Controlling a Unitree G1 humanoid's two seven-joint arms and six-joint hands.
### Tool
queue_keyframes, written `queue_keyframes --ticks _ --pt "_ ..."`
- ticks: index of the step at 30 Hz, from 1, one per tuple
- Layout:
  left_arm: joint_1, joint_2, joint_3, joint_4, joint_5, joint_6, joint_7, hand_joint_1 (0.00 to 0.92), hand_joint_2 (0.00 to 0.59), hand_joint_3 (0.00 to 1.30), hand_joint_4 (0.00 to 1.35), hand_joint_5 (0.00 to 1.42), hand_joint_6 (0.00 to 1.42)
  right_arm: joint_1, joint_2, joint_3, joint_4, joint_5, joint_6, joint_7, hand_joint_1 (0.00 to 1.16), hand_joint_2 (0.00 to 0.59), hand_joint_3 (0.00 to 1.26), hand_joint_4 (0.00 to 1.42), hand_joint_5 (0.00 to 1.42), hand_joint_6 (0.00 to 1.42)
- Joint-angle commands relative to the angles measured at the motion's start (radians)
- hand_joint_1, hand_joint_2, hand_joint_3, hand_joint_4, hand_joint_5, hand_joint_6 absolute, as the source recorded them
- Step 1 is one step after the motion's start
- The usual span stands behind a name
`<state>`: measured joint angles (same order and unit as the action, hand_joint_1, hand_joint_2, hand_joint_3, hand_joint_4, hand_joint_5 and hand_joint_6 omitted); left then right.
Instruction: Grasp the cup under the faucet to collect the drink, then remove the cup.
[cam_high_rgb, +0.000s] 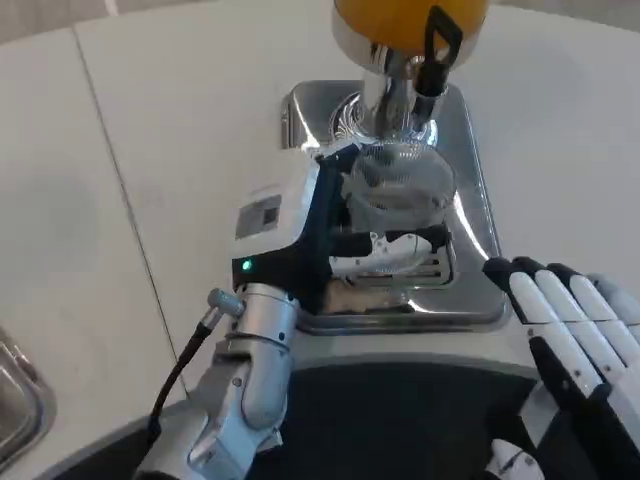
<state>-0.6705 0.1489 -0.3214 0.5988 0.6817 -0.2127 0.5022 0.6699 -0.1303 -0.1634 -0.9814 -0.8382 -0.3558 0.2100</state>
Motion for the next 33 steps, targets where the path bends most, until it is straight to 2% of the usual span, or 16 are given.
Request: queue_keyframes --ticks 1,6,8,11,19,26,33 --pt "-0.002 -0.012 -0.018 -0.014 0.012 0.013 0.005 0.337 0.018 0.16 0.12 0.62 0.73 0.007 -0.008 -0.008 -0.005 0.015 0.011 0.010 0.13 0.586 0.00 0.00 0.00 0.00" --pt "0.005 -0.017 -0.018 -0.020 0.015 0.022 0.030 0.326 0.026 0.10 0.05 0.54 0.59 0.013 -0.012 -0.027 -0.007 0.034 0.017 0.013 0.13 0.586 0.00 0.00 0.00 0.00" --pt "0.007 -0.015 -0.019 -0.025 0.016 0.023 0.034 0.330 0.030 0.06 0.00 0.42 0.41 0.007 -0.011 -0.025 -0.008 0.037 0.022 0.016 0.13 0.586 0.00 0.00 0.00 0.00" --pt "0.009 -0.010 -0.015 -0.036 0.012 0.027 0.036 0.329 0.028 0.00 0.00 0.33 0.29 -0.002 -0.012 -0.021 -0.008 0.039 0.027 0.023 0.13 0.586 0.00 0.00 0.00 0.00" --pt "0.056 0.045 0.026 -0.106 -0.028 0.007 0.005 0.309 0.023 0.00 0.00 0.29 0.24 -0.005 -0.012 -0.015 -0.001 0.041 0.022 0.023 0.13 0.586 0.00 0.00 0.00 0.00" --pt "0.162 0.129 0.081 -0.244 -0.061 0.001 -0.050 0.293 0.021 0.00 0.00 0.28 0.21 -0.019 -0.011 0.004 0.004 0.033 0.021 0.024 0.13 0.586 0.00 0.00 0.00 0.00" --pt "0.233 0.155 0.103 -0.324 -0.079 -0.003 -0.091 0.291 0.020 0.00 0.00 0.27 0.21 -0.029 -0.010 0.034 0.013 0.014 0.017 0.019 0.12 0.586 0.00 0.00 0.00 0.00"
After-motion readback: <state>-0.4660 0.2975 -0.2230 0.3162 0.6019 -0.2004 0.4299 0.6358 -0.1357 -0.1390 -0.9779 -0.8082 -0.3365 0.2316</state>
